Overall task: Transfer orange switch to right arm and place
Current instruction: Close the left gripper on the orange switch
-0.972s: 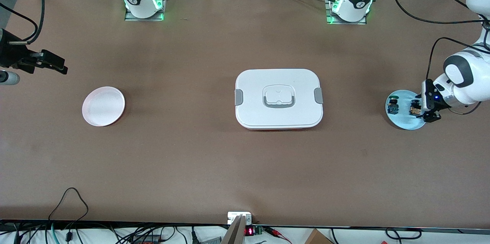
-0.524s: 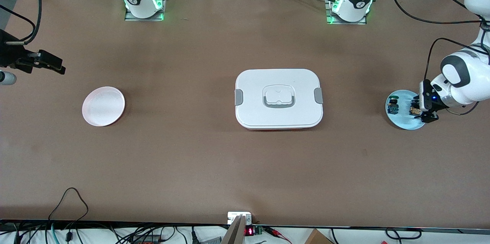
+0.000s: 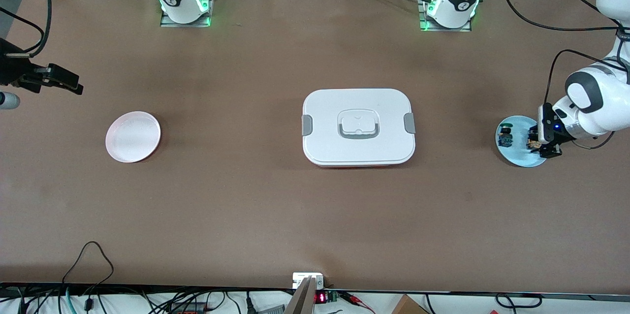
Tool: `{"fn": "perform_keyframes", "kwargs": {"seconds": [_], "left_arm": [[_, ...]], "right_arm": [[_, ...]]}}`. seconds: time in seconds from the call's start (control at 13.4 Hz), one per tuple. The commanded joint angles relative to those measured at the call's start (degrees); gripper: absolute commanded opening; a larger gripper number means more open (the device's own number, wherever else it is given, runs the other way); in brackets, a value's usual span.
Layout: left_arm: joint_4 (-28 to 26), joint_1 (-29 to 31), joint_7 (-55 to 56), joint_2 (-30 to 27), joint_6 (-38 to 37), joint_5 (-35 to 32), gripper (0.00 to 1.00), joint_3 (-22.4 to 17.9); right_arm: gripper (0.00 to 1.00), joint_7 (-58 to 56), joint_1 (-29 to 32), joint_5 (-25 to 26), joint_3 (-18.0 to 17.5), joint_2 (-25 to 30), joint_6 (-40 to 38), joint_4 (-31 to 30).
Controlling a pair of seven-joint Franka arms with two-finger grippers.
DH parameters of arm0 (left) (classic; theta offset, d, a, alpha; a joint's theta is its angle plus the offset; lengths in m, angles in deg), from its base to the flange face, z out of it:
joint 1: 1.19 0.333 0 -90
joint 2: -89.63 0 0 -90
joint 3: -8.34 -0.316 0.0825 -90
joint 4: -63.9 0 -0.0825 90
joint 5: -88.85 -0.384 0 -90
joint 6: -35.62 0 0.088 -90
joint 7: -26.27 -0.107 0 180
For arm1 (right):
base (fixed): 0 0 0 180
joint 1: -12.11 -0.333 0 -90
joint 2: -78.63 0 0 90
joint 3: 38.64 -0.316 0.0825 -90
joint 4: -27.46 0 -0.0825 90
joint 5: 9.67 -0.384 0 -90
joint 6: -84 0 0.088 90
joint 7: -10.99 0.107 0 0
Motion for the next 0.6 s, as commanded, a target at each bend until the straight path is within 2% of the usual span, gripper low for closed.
{"fn": "perform_keyframes", "kwargs": {"seconds": [0.0, 0.07, 0.3, 0.45, 0.52], "left_arm": [[-0.40, 0.37, -2.43, -0.53, 0.52, 1.16, 0.14, 0.42], [-0.14, -0.16, -3.57, -0.53, 0.35, 1.25, 0.00, 0.51], [0.21, 0.45, -3.67, -0.88, -1.49, 1.25, 0.00, 0.94], [2.84, 0.72, -3.67, -0.97, -8.32, 1.60, 0.00, 1.82], [5.12, 0.72, -3.67, -1.05, -13.40, 4.04, 0.00, 2.35]], "right_arm": [[1.00, 0.33, -0.04, -0.67, -0.34, 0.94, -1.23, -0.82], [1.00, 0.33, -0.13, -0.67, -0.43, 0.94, -1.23, -0.73], [1.00, 0.16, 0.13, -0.76, -0.43, 0.68, -0.62, -0.03], [1.00, -0.55, 0.39, -1.11, -0.25, 0.50, -0.88, 0.06], [1.00, -0.46, 0.40, -1.11, -0.25, 0.41, -0.53, 0.06]]}}
